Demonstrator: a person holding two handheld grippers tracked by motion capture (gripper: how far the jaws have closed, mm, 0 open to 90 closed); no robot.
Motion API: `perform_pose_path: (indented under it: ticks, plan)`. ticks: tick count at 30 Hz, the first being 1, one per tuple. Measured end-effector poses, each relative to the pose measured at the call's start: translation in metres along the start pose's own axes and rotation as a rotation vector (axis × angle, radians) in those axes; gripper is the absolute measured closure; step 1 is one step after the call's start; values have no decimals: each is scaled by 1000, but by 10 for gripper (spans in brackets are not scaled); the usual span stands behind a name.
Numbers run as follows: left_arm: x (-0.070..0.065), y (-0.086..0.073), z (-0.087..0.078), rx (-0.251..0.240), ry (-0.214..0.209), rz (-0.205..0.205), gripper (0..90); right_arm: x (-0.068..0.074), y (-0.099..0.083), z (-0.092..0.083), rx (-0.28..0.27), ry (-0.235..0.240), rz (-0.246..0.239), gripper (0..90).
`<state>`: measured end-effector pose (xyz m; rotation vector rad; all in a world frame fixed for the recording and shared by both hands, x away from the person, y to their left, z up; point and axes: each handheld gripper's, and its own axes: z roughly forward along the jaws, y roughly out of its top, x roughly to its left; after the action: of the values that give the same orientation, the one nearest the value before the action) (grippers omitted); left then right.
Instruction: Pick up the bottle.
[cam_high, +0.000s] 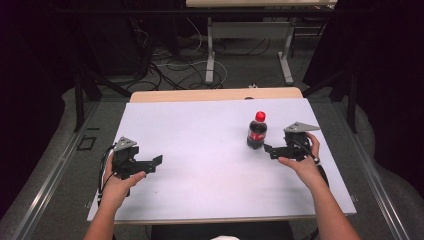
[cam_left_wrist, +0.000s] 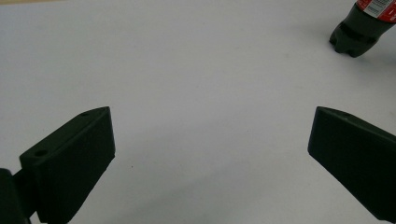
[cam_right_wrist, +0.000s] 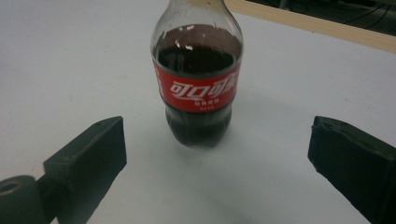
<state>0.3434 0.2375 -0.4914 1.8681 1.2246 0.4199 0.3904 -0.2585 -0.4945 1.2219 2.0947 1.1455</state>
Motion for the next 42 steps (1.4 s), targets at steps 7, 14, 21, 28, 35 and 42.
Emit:
perform_pose_path:
  ticks: [7, 14, 21, 28, 35, 42]
  plan:
    - [-1, -1, 1, 8, -6, 7, 8, -1, 10, 25, 2, 58, 10, 152]
    - [1, -3, 3, 12, 1, 3, 9, -1, 15, 44, 31, 53, 5, 155]
    - [1, -4, 4, 11, 2, -2, 9, -1, 20, 54, 54, 62, 26, 195]
    - [4, -4, 4, 29, -1, 2, 8, 0, 21, 62, 90, 58, -5, 263]
    - [2, -5, 6, 19, 1, -12, 9, 1, 26, 62, 118, 48, -14, 284]
    - [2, -5, 6, 25, 3, -8, 8, -3, 27, 64, 123, 82, -7, 277]
